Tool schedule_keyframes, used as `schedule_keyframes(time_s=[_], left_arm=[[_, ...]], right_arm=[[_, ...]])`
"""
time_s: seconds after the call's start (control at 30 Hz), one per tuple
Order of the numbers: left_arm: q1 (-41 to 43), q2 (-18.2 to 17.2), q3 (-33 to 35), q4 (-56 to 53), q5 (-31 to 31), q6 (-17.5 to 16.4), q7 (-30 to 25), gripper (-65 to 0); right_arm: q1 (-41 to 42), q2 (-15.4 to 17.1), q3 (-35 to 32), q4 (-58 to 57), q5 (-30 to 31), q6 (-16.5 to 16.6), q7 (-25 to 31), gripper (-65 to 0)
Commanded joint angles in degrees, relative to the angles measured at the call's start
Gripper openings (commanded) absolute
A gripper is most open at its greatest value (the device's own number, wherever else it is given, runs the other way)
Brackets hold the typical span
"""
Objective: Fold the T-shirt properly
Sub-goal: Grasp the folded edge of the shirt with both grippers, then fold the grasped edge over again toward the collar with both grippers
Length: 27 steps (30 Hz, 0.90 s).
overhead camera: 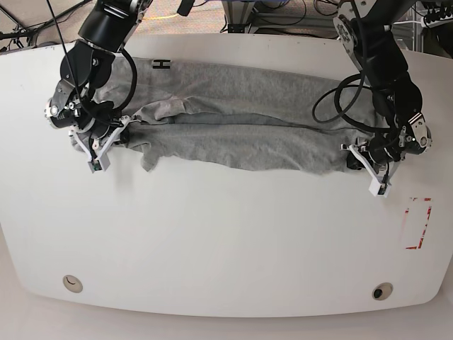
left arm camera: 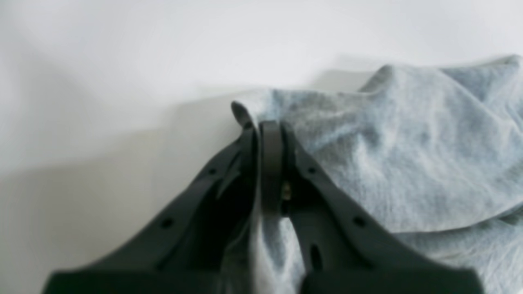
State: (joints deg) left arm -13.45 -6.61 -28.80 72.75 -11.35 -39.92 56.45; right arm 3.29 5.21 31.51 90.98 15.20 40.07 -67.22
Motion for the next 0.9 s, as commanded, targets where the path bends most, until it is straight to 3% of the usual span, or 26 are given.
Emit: schedule_keyframes(time_s=[0.0, 0.27, 0.47, 0.63, 0.87], left_arm=[[-1.4, 0.0, -0.1, 5.9, -0.6, -0.1, -0.7, -65.0], [1.0, 0.4, 1.5, 16.2, -0.6, -0.1, -0.8, -65.0], [4.0, 0.3, 1.4, 21.1, -0.3, -0.1, -0.4, -65.0], [7.6, 0.1, 1.3, 25.1, -0.2, -0.1, -0.4, -65.0], [12.5, -2.6, 1.2, 27.7, -0.3, -0.1, -0.4, -65.0]], right_arm=[[1.6, 0.5, 0.1, 6.4, 1.0, -0.1, 1.0, -65.0], [1.1, 0.5, 0.3, 16.0, 1.0, -0.1, -1.3, -65.0], [-4.5, 0.1, 0.3, 22.6, 1.3, -0.1, -2.0, -65.0], [-9.7, -0.7, 0.6, 23.4, 8.1, -0.1, -2.0, -65.0], [-15.3, -1.2, 0.7, 23.7, 12.0, -0.1, -2.0, -65.0]])
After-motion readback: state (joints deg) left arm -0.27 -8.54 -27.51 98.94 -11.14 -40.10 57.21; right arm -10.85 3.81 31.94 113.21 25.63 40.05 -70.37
